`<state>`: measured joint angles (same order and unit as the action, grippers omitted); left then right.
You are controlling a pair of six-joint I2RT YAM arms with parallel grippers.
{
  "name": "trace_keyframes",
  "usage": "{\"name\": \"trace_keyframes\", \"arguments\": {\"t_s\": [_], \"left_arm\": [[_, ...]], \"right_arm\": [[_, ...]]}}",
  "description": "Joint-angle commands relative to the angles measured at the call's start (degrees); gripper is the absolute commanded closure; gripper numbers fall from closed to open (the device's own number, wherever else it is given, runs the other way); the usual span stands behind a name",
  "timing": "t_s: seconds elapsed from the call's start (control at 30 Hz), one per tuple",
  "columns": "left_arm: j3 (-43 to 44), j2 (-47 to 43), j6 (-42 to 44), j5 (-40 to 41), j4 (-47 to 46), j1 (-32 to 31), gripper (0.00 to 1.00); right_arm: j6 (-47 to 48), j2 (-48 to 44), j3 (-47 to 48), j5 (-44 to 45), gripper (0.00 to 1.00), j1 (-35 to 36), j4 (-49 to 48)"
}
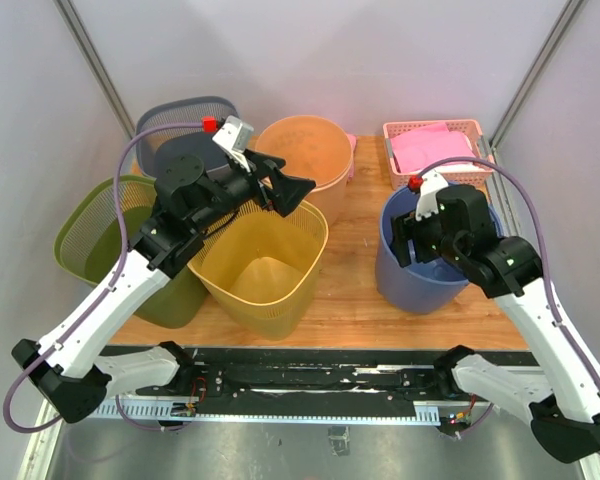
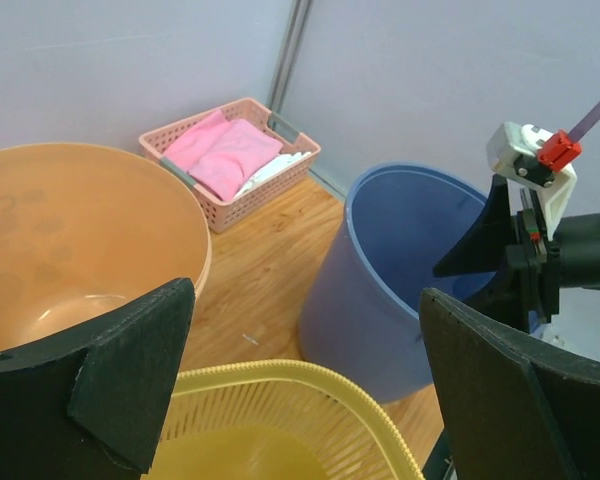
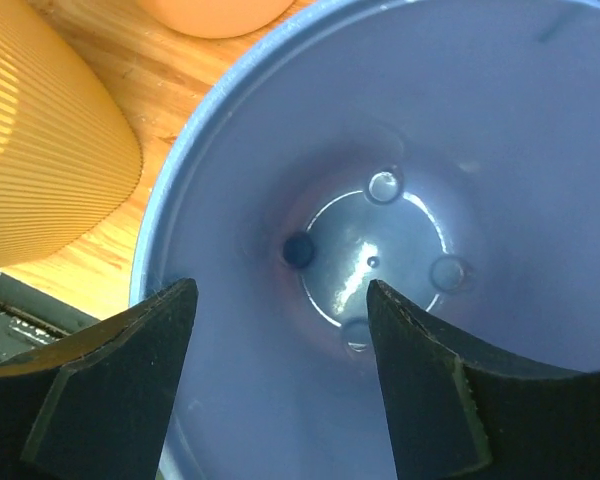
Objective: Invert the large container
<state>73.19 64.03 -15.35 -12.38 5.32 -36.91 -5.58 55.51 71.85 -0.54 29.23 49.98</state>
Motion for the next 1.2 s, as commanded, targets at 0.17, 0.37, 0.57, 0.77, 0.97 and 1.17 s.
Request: {"name": "trace_keyframes", "arguments": {"t_s": [0.17,0.37,0.57,0.77,0.97,1.17], "left_arm": [[-0.60,1.57,-4.46,-1.90,-0.78,-0.72,0.01],[3.92,7.35,-2.59,3.22,4.99,-5.86,0.01],[5.75,8.00,-3.63,4.70,5.58,-6.56,0.01],[4.95,6.35,-3.52,5.74,4.29,-6.60,0.01],[3.95,5.67,-3.80,5.63,3.14,-6.56,0.01],[2.75,4.89,-4.31,5.61,1.51,-6.60,0.01]], "right_arm": [[1.74,-5.54,3.96,-9.45,0.25,1.03,1.01],[3.16,-3.93,0.85,-8.04,0.24,2.45,3.16],[4.13,-1.47,-0.46,-4.35,0.35,3.05,4.79],[4.16,0.04,-0.19,-0.95,0.64,3.83,5.81],[2.17,-1.03,0.82,2.21,0.92,3.90,2.91],[-2.58,-1.81,3.24,8.61,1.00,3.75,-4.55]]}}
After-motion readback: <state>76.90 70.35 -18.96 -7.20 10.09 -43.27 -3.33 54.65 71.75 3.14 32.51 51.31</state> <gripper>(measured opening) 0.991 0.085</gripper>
